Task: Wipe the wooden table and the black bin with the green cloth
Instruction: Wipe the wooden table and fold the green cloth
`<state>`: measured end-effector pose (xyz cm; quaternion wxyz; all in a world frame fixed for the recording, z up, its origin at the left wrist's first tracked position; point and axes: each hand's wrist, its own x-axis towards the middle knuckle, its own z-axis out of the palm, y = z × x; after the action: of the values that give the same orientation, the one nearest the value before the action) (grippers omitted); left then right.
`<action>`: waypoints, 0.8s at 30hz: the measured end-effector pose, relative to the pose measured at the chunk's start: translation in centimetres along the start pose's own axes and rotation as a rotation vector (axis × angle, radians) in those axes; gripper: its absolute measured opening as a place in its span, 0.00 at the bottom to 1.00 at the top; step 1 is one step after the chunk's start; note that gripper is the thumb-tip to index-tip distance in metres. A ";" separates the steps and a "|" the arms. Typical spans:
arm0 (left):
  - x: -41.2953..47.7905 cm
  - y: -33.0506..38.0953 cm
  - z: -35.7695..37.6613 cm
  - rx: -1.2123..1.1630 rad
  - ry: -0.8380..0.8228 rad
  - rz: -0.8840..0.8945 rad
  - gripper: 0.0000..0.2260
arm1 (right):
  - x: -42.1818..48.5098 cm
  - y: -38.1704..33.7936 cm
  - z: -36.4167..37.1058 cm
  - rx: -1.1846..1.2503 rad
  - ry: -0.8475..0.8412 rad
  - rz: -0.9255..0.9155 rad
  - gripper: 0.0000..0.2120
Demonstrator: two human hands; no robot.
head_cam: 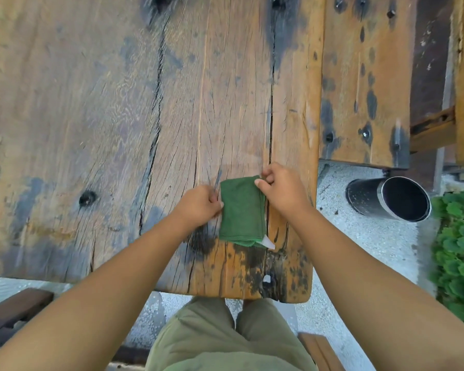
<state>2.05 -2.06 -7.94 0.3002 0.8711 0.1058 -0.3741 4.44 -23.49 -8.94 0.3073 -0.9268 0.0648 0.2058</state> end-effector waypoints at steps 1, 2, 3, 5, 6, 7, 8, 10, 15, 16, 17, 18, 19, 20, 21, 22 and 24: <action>0.7 0.3 -0.4 -0.129 0.054 -0.009 0.07 | -0.3 0.1 0.1 0.011 -0.044 0.020 0.17; 1.3 0.7 -0.6 -0.228 0.083 -0.017 0.10 | -0.5 0.0 0.3 -0.001 -0.073 0.030 0.19; 1.9 1.0 -0.7 -0.273 0.094 -0.009 0.15 | -0.6 -0.1 0.5 -0.038 -0.082 0.038 0.21; 2.4 1.7 -0.4 -0.197 0.098 0.049 0.19 | -0.5 -0.7 0.9 -0.150 -0.083 0.044 0.22; 2.5 2.0 -0.2 -0.090 0.108 0.089 0.19 | -0.4 -1.0 1.1 -0.195 -0.094 0.039 0.21; 2.5 2.2 0.1 0.019 0.116 0.129 0.18 | -0.4 -1.3 1.3 -0.218 -0.107 0.035 0.20; 2.5 2.3 0.4 0.090 0.117 0.158 0.17 | -0.3 -1.4 1.4 -0.226 -0.122 0.037 0.19; 2.5 2.3 0.3 0.119 0.104 0.171 0.14 | 0.0 -1.5 1.3 -0.214 -0.145 0.038 0.18; 2.3 2.4 -0.4 -0.208 0.025 0.082 0.09 | -0.9 -1.3 -0.1 0.090 -0.154 0.089 0.12; 2.1 2.5 -0.5 -0.329 -0.013 0.043 0.09 | -1.2 -1.4 -0.3 0.168 -0.162 0.107 0.12; 1.9 2.6 -0.5 -0.434 -0.041 0.013 0.09 | -1.5 -1.4 -0.3 0.229 -0.170 0.117 0.11; 1.7 2.6 -0.4 -0.504 -0.056 0.004 0.09 | -1.7 -1.3 -0.3 0.286 -0.178 0.130 0.11; 1.6 2.5 -0.2 -0.555 -0.063 0.006 0.09 | -1.8 -1.3 -0.2 0.352 -0.182 0.147 0.11; 1.4 2.4 -0.1 -0.593 -0.067 0.017 0.11 | -2.0 -1.2 0.0 0.419 -0.182 0.167 0.11; 1.3 2.2 0.0 -0.625 -0.080 0.029 0.15 | -2.1 -1.0 0.2 0.475 -0.180 0.183 0.13; 1.0 2.0 0.1 -0.658 -0.097 0.035 0.19 | -2.4 -0.8 0.3 0.518 -0.177 0.194 0.14; 0.5 1.6 0.1 -0.712 -0.123 0.029 0.19 | -2.9 -0.5 0.5 0.607 -0.169 0.221 0.14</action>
<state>2.97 -3.38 -7.62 0.5958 0.6891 0.1990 -0.3613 1.73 -22.80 -7.80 0.5494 -0.7601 0.1974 0.2852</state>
